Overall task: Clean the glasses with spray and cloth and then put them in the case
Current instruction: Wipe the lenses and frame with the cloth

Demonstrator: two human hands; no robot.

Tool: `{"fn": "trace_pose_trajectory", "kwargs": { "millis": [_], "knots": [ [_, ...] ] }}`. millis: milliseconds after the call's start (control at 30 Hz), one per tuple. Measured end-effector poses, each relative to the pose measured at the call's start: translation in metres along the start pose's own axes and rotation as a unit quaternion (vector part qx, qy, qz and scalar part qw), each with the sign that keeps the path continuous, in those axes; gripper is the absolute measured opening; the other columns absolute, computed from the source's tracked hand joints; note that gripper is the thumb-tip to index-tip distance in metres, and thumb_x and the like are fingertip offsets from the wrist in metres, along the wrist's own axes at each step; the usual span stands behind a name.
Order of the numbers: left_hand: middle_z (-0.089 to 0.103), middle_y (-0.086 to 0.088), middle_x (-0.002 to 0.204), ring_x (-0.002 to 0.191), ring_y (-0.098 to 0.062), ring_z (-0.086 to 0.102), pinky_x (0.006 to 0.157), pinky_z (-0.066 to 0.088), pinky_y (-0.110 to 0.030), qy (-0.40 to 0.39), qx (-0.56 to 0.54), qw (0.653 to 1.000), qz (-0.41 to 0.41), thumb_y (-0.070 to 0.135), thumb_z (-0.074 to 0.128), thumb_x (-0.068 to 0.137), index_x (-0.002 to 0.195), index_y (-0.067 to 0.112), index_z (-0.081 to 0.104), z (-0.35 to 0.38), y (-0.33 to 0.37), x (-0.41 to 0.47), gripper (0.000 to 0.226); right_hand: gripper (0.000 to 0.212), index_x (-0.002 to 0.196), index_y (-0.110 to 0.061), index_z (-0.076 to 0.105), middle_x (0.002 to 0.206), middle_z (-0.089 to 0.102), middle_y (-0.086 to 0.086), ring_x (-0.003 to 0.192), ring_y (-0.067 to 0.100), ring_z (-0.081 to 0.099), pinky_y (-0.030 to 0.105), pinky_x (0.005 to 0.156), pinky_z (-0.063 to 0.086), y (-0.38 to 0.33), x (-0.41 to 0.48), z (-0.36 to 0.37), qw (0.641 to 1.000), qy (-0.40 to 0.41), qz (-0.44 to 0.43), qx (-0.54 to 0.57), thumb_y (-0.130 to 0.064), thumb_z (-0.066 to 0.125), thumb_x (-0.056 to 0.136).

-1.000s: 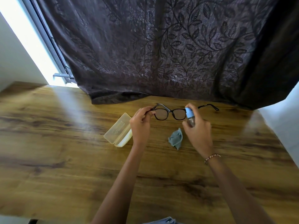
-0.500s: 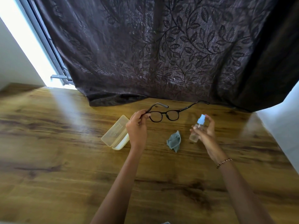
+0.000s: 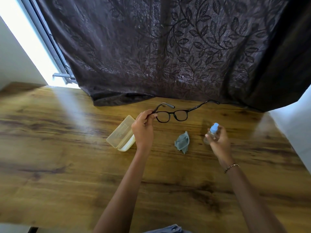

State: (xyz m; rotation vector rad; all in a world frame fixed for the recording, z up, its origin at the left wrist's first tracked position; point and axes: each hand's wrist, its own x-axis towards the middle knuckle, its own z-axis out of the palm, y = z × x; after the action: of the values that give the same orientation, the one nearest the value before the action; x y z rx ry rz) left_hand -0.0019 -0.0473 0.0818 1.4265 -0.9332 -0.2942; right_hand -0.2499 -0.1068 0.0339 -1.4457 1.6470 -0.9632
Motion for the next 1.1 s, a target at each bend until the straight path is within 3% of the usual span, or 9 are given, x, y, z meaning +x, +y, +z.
{"fn": "trace_pose_trajectory", "kwargs": {
  "millis": [200,267,400,433,533,700,867,967,1100],
  "knots": [
    [0.066,0.012,0.087,0.080,0.007,0.062,0.069,0.047,-0.008,-0.004,-0.026,1.000,-0.013,0.004,0.066,0.086,0.100,0.016,0.068,0.000,0.000,-0.002,0.019,0.061,0.137,-0.024,0.041,0.126,0.058,-0.001,0.113,0.017,0.057,0.043,0.096,0.050,0.005,-0.004,-0.003,1.000,-0.004,0.017,-0.003,-0.022,0.071,0.084],
    [0.065,0.015,0.088,0.081,0.007,0.062,0.069,0.047,-0.009,-0.009,-0.037,0.999,-0.016,0.003,0.066,0.086,0.099,0.020,0.067,0.000,0.002,-0.002,0.022,0.068,0.136,-0.020,0.041,0.126,0.055,-0.004,0.111,0.014,0.055,0.037,0.094,0.048,0.002,-0.010,-0.005,0.999,0.040,-0.007,-0.021,-0.027,0.077,0.079],
    [0.067,0.012,0.090,0.082,0.006,0.062,0.069,0.047,-0.009,-0.008,-0.032,0.999,-0.006,0.004,0.065,0.086,0.099,0.017,0.068,0.000,0.000,-0.002,0.019,0.030,0.108,-0.014,0.055,0.095,0.062,-0.003,0.085,0.017,0.061,0.027,0.070,0.053,-0.011,-0.040,-0.005,0.969,0.197,-0.137,-0.059,-0.034,0.065,0.088],
    [0.069,0.009,0.091,0.083,0.004,0.063,0.069,0.047,-0.009,-0.008,-0.031,0.999,-0.003,0.004,0.065,0.086,0.099,0.014,0.070,0.000,-0.001,-0.002,0.017,0.022,0.099,-0.016,0.057,0.082,0.061,-0.004,0.073,0.016,0.061,0.028,0.061,0.053,-0.013,-0.046,-0.002,0.968,0.180,-0.153,-0.080,-0.036,0.059,0.091],
    [0.070,0.005,0.092,0.084,0.002,0.063,0.071,0.047,-0.010,-0.011,-0.034,0.999,0.004,0.003,0.065,0.086,0.099,0.012,0.070,0.001,0.000,-0.003,0.017,0.032,0.089,-0.014,0.065,0.065,0.060,-0.006,0.055,0.008,0.057,0.024,0.048,0.050,-0.009,-0.048,0.016,0.975,0.060,-0.145,-0.159,-0.042,0.050,0.095],
    [0.067,0.011,0.092,0.086,0.006,0.062,0.073,0.047,-0.008,-0.019,-0.034,0.999,0.023,0.000,0.062,0.087,0.101,0.021,0.064,-0.002,0.005,-0.004,0.026,0.049,0.119,-0.007,0.059,0.085,0.059,-0.007,0.077,0.005,0.058,0.015,0.062,0.047,-0.012,-0.034,0.049,0.994,-0.050,0.005,-0.092,-0.044,0.066,0.086],
    [0.066,0.015,0.091,0.086,0.006,0.062,0.074,0.047,-0.009,-0.017,-0.044,0.999,0.016,0.001,0.063,0.086,0.100,0.022,0.065,-0.005,0.008,-0.002,0.025,0.022,0.103,-0.009,0.066,0.097,0.066,0.002,0.088,0.013,0.061,0.024,0.073,0.054,-0.017,-0.023,0.057,0.997,-0.045,0.048,-0.036,-0.018,0.072,0.083],
    [0.069,0.008,0.093,0.086,0.002,0.064,0.075,0.048,-0.011,-0.013,-0.042,0.999,0.026,0.000,0.064,0.086,0.100,0.018,0.068,-0.007,0.005,0.001,0.023,0.008,0.091,-0.018,0.063,0.089,0.064,-0.006,0.089,0.014,0.063,0.018,0.067,0.050,-0.032,-0.033,0.049,0.998,-0.060,0.028,0.009,-0.018,0.069,0.085],
    [0.072,0.000,0.095,0.086,-0.002,0.065,0.075,0.049,-0.012,-0.011,-0.030,0.999,0.025,0.000,0.063,0.086,0.101,0.010,0.070,-0.004,0.000,0.000,0.019,0.010,0.093,-0.026,0.063,0.096,0.069,-0.004,0.092,0.013,0.067,0.032,0.077,0.058,-0.055,-0.054,0.045,0.992,-0.089,0.006,0.088,-0.024,0.069,0.085]
  ]
}}
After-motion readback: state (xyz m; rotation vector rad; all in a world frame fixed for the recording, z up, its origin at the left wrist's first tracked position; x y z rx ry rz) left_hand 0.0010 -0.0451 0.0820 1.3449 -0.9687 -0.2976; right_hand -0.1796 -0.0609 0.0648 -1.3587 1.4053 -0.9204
